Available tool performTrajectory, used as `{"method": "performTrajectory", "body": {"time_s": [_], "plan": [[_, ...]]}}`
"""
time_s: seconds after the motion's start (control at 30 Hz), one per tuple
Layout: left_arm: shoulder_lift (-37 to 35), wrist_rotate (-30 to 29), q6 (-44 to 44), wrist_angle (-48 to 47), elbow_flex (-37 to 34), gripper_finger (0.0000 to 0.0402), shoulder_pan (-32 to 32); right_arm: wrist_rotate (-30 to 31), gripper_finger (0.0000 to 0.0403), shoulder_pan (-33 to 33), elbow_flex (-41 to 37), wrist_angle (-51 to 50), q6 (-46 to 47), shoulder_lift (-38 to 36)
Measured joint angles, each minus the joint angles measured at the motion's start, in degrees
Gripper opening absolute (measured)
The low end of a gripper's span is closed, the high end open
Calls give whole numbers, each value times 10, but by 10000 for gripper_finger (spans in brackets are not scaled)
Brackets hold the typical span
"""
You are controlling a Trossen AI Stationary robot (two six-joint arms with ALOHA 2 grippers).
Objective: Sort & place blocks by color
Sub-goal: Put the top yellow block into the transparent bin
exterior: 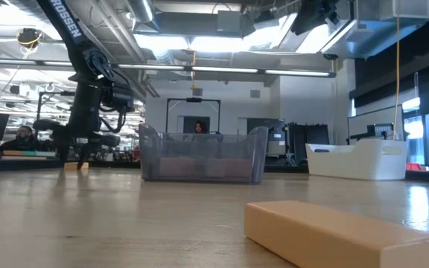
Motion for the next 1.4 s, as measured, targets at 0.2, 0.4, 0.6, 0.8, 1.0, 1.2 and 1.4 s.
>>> {"method": "performTrajectory", "body": {"time_s": [0.2, 0.4, 0.6, 0.8, 1.0, 1.2, 1.4], "plan": [[24, 2, -3, -5, 3, 155, -2, 0, 120, 0, 0, 0, 1, 0], [13, 18, 37, -6, 0, 117, 5, 0, 120, 0, 0, 0, 0, 0], [-16, 38, 51, -14, -4, 115, 7, 0, 120, 0, 0, 0, 0, 0], [-62, 65, 51, -23, -4, 114, -8, 0, 120, 0, 0, 0, 0, 0], [-126, 69, 52, -67, -4, 114, -45, 0, 120, 0, 0, 0, 0, 0], [-217, 105, 64, -126, -4, 114, -107, 0, 120, 0, 0, -1, 0, 0], [-300, 135, 63, -185, -3, 114, -196, 0, 120, 0, 0, -1, -2, 0]]}}
